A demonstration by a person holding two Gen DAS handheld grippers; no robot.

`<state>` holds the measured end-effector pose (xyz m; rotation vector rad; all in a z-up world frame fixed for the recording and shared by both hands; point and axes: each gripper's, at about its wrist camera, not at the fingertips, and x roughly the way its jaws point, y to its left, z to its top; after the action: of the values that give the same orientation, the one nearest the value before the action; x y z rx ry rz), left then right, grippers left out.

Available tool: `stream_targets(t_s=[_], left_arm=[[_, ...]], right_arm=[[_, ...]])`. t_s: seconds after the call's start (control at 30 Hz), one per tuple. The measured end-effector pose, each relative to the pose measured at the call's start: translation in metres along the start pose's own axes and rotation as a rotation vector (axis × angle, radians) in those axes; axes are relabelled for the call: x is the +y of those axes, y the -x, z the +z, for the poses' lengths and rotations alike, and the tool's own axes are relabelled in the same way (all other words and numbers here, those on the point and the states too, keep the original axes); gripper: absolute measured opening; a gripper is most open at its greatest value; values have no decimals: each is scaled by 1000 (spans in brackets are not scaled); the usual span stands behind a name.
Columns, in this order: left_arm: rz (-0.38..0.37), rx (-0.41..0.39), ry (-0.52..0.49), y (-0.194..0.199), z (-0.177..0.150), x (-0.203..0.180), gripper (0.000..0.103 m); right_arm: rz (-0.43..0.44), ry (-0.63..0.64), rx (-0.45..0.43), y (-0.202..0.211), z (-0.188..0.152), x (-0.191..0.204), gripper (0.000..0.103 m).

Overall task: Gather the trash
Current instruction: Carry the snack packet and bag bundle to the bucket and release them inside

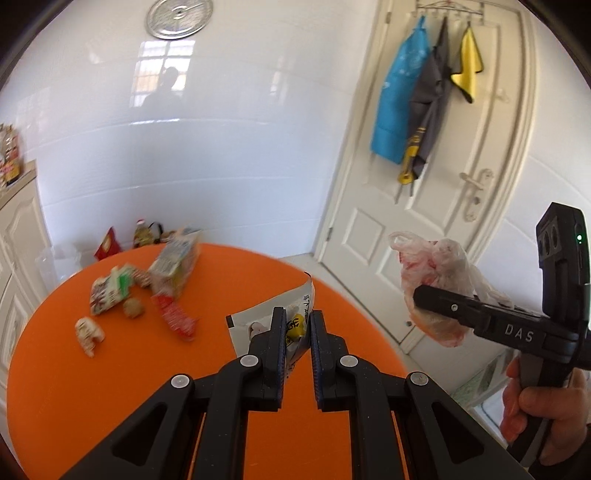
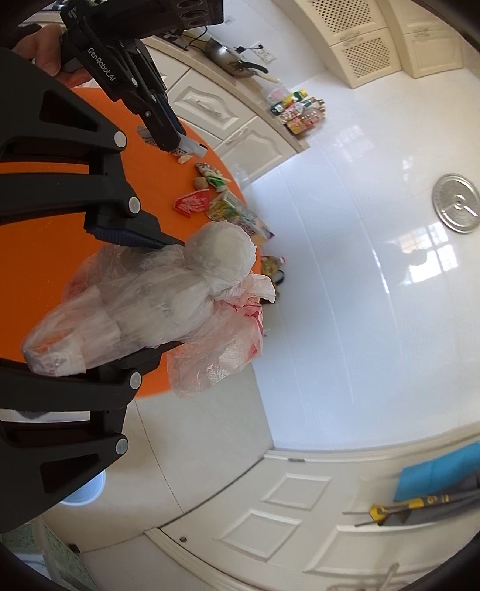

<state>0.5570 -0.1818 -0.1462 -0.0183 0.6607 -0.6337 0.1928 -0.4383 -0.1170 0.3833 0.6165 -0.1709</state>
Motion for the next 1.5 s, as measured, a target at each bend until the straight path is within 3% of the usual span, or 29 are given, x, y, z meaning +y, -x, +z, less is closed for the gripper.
stream_targets(t_s=[0.13, 0.33, 0.6, 0.83, 1.2, 1.3, 1.37, 1.4, 1.43, 1.5], left_arm=[[-69, -13, -51, -5, 15, -46, 8], [-186, 5, -132, -31, 29, -125, 8], [-351, 133, -200, -97, 22, -227, 8], [-432, 345, -212, -186, -9, -288, 8], [-395, 693, -171, -344, -47, -326, 11], [-387, 760, -165, -385, -46, -325, 19], [-355, 789, -180, -405, -46, -329, 34], [-343, 790, -179, -414, -42, -328, 47], [-323, 785, -175, -415, -41, -329, 61], [-285, 769, -161, -414, -37, -330, 70]], right_arm=[[-48, -29, -54, 38, 0, -27, 43], [-164, -126, -100, 87, -12, -97, 43], [-339, -284, -76, 121, -51, -203, 43], [-407, -419, 50, 92, -97, -288, 43], [-363, -586, 241, 9, -156, -369, 43], [-360, -603, 278, -8, -161, -379, 45], [-361, -616, 293, -17, -166, -387, 50], [-360, -626, 298, -20, -168, -390, 52], [-358, -631, 302, -24, -168, -392, 58], [-361, -636, 313, -28, -170, -393, 74]])
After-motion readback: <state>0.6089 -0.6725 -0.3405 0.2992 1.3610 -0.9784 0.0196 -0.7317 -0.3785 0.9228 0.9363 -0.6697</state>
